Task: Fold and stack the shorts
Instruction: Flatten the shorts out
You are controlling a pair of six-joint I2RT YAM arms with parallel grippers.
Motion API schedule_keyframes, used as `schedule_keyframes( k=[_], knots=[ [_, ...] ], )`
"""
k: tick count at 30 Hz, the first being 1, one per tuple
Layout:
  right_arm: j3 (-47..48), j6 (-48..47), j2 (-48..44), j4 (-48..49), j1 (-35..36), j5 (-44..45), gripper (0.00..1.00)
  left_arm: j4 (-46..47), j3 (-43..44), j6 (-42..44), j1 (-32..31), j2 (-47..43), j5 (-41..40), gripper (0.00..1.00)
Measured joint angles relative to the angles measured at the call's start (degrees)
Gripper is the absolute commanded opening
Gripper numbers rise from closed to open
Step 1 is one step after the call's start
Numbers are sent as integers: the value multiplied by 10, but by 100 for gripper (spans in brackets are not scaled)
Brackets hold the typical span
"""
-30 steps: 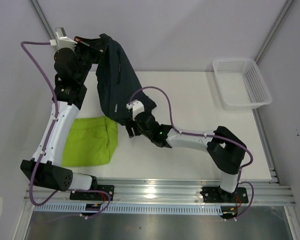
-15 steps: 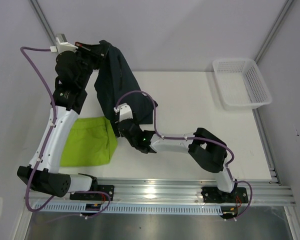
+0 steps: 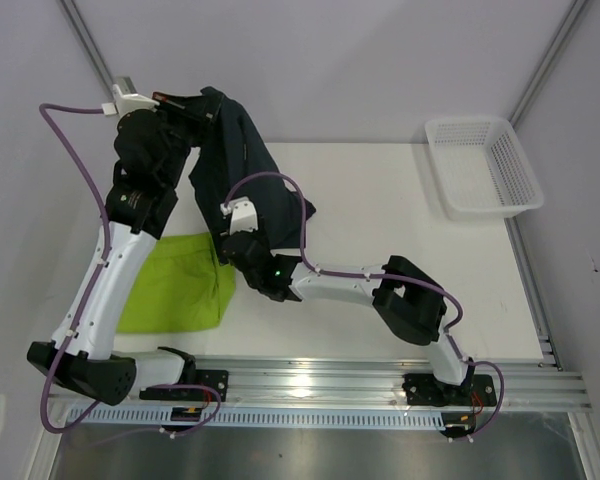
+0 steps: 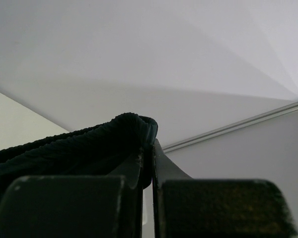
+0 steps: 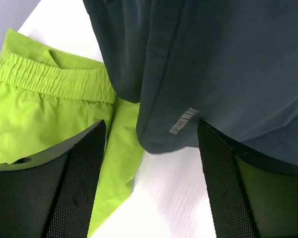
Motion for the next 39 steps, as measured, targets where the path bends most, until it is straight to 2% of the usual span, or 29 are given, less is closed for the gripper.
schedule_keyframes(
  k=[5,9,13,17,19,20,22,27,31,36,39],
  knots=[
    [9,17,18,-16,0,17,71,-11,-2,-10,-10,-3,-16,0],
    [11,27,32,-28,0,37,57,-22,-2,-19,-12,-9,-22,0],
    [8,34,33,-33,0,55,52,-26,-2,-26,-13,-13,-27,0],
    [-14,44,33,-32,-5,65,40,-31,-3,-31,-14,-17,-30,0],
    [-29,44,33,-31,-9,71,24,-33,-5,-34,-14,-19,-31,0],
    [-37,44,33,-30,-11,73,12,-33,-5,-34,-14,-19,-32,0],
    [-57,46,30,-28,-18,78,0,-33,-5,-34,-14,-19,-33,0],
    [-138,45,-11,-3,-41,80,0,-41,-5,-34,-14,-19,-34,0],
    [-218,24,-87,29,-62,58,0,-43,-5,-34,-14,-20,-34,0],
    [-241,-46,-160,35,-84,33,0,-42,-5,-33,-14,-23,-34,0],
    [-239,-96,-210,5,-113,6,0,-42,-5,-31,-14,-21,-34,0]
  ],
)
